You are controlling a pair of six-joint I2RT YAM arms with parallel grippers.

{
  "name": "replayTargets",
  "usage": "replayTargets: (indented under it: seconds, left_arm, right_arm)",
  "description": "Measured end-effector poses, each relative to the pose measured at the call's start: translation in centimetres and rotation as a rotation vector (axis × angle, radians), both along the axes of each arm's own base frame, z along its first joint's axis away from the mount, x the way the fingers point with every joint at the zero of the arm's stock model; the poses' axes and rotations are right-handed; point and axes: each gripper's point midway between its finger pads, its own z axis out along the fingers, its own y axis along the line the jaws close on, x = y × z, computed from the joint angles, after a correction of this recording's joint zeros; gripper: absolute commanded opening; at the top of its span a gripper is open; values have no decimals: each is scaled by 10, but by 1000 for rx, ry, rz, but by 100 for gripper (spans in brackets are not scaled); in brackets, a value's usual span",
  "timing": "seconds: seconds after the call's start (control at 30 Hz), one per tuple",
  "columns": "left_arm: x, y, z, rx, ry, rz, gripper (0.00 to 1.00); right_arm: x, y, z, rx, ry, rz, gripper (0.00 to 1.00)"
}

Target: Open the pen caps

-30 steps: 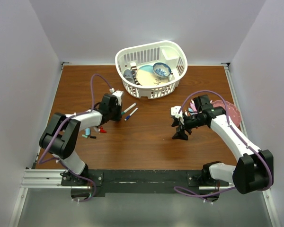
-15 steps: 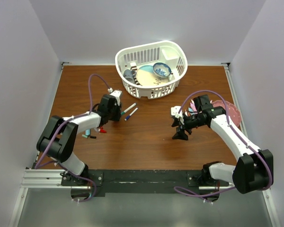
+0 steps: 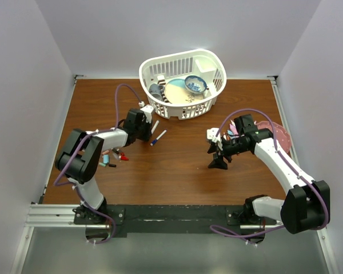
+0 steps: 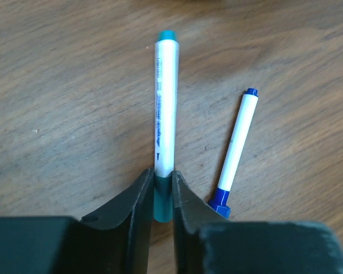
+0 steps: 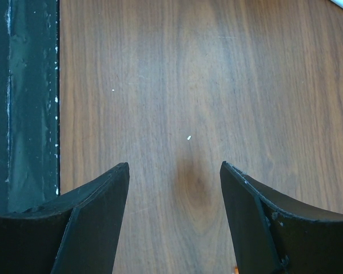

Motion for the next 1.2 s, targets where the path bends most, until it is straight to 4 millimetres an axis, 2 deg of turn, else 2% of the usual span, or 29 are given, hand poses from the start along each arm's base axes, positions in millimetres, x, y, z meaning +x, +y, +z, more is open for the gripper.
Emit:
replayTargets:
  seconds: [0.23, 0.43, 0.53, 0.7, 0.77, 0.83, 0.93, 1.03, 1.13, 1.2]
  left_arm:
    - [-3, 4, 0, 0, -6, 25, 0]
    - [-33, 25, 5, 18, 20, 96, 0]
    - [-42, 29, 23, -7, -4, 116, 0]
    - [-45, 17, 84, -127, -115, 83, 0]
    - [-52, 4, 100, -194, -119, 24, 0]
    - [-66, -14, 103, -256, -79, -51, 0]
    - [-103, -55, 91, -314, 38, -205, 0]
    - [-154, -103, 74, -344, 181, -390, 0]
    - [-193, -135, 57, -345, 305, -514, 0]
    - [-206, -146, 51, -350, 350, -553, 0]
  right_arm:
    - [0, 0, 0, 2, -5, 4, 68]
    - [-1, 2, 2, 13, -3, 12, 68]
    - [-2, 2, 1, 13, -5, 17, 69]
    - [-7, 4, 4, 39, -34, 69, 75]
    - [-12, 6, 6, 57, -62, 94, 78]
    - [-19, 9, 7, 66, -111, 125, 78]
    - [-29, 18, 14, 82, -181, 188, 79]
    - [-32, 31, 19, 83, -219, 261, 79]
    - [-31, 45, 21, 54, -251, 331, 80]
    - [-32, 54, 19, 21, -279, 382, 80]
